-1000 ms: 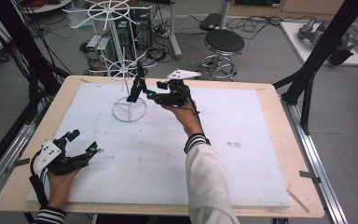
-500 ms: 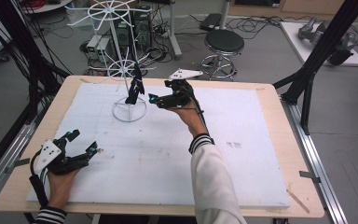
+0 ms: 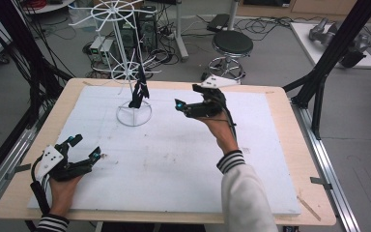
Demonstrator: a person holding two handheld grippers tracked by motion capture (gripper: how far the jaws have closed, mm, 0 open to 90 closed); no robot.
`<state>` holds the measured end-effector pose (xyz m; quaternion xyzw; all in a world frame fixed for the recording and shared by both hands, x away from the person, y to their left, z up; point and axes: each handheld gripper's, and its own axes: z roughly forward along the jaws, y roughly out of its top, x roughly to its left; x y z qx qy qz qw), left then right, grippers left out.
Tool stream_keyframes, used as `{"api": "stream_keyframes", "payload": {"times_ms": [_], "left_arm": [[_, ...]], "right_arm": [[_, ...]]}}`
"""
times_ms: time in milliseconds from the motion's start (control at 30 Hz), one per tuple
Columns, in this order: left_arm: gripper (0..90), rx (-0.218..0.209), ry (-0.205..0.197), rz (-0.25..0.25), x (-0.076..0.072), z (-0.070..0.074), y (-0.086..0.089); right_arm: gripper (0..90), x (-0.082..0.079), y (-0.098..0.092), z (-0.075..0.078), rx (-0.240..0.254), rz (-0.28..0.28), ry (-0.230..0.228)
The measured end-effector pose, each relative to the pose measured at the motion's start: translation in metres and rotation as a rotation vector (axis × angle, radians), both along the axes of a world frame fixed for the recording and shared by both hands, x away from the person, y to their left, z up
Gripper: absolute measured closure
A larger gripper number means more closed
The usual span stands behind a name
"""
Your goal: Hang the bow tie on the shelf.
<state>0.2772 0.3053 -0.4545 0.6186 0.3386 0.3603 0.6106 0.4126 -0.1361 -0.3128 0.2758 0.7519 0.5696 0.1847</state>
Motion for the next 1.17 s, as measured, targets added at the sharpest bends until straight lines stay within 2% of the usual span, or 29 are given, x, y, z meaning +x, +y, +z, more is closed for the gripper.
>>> {"api": "stream_keyframes", "payload": {"times_ms": [200, 267, 367, 533, 667, 700, 800, 933, 1033, 1067, 1167], "left_arm": [[17.2, 0.002, 0.007, 0.000, 0.001, 0.000, 0.000], [17.2, 0.002, 0.004, 0.002, 0.001, 0.000, 0.000], [17.2, 0.004, 0.004, 0.003, 0.000, 0.000, 0.000], [17.2, 0.004, 0.001, 0.006, 0.000, 0.000, -0.001], [17.2, 0.003, -0.002, 0.008, 0.000, 0.000, 0.000], [17.2, 0.002, -0.002, 0.009, 0.000, 0.000, 0.000], [17.2, 0.001, -0.005, 0.012, -0.001, 0.000, -0.001], [17.2, 0.002, -0.007, 0.015, -0.001, 0.000, -0.001], [17.2, 0.000, -0.007, 0.016, -0.001, 0.000, 0.000], [17.2, 0.001, -0.007, 0.016, -0.001, 0.000, 0.000], [17.1, 0.000, -0.007, 0.018, -0.001, 0.000, 0.000]], "right_arm": [[10.7, -0.042, -0.042, -0.010, 0.018, -0.054, -0.064], [10.7, -0.058, -0.053, -0.020, 0.037, -0.079, -0.075], [10.7, -0.080, -0.069, -0.039, 0.026, -0.122, -0.109], [10.7, -0.112, -0.096, -0.069, 0.051, -0.209, -0.148], [10.7, -0.131, -0.109, -0.090, 0.051, -0.283, -0.188], [10.7, -0.136, -0.112, -0.098, 0.053, -0.305, -0.211], [10.7, -0.143, -0.115, -0.113, 0.091, -0.331, -0.233], [10.7, -0.145, -0.115, -0.129, 0.098, -0.353, -0.248], [10.7, -0.146, -0.115, -0.138, 0.126, -0.362, -0.234], [10.7, -0.146, -0.115, -0.141, 0.123, -0.365, -0.228], [10.7, -0.147, -0.114, -0.141, 0.101, -0.370, -0.250]]}}
